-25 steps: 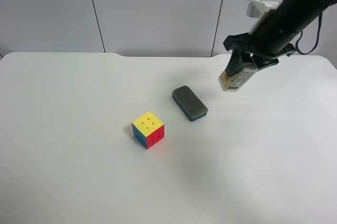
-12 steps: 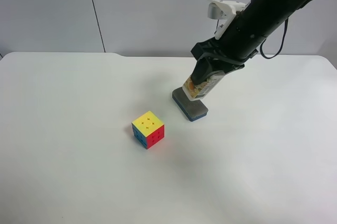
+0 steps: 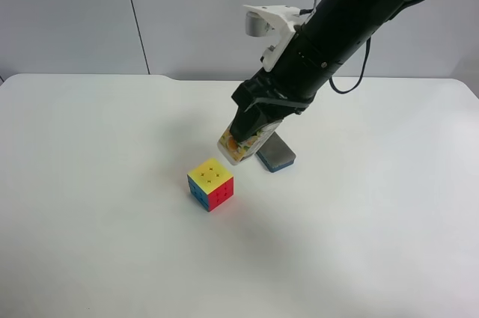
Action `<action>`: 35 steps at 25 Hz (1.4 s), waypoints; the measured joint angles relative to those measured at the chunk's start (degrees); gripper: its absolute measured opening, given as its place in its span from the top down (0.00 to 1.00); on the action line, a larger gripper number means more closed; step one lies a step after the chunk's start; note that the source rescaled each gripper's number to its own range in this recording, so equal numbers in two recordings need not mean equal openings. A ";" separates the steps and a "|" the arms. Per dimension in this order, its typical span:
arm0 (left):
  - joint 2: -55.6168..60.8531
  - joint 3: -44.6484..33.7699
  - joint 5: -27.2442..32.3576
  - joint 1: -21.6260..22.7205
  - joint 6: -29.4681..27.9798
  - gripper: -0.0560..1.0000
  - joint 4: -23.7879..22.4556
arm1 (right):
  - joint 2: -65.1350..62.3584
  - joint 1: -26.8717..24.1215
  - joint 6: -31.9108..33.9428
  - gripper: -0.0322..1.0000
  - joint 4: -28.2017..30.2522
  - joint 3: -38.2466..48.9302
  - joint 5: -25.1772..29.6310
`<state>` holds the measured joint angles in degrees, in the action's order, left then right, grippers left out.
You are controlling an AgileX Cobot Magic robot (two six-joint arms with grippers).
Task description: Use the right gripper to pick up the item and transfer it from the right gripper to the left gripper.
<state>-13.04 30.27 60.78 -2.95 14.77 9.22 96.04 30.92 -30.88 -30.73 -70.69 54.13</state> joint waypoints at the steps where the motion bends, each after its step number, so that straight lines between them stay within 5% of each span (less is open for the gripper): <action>1: -1.05 0.22 0.00 -0.82 0.63 0.00 0.78 | 0.00 0.79 -0.07 0.97 0.00 0.00 0.00; 18: -12.69 0.48 -0.76 -19.37 7.92 0.00 1.55 | 0.00 7.75 -8.93 0.97 -12.45 0.00 -0.27; 35: -29.22 6.28 -9.88 -28.83 10.41 0.00 0.92 | 0.00 8.60 -10.51 0.97 -19.02 0.00 -0.47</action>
<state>-42.26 36.55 50.89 -31.78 25.18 10.14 96.04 39.52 -41.39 -49.75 -70.69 53.66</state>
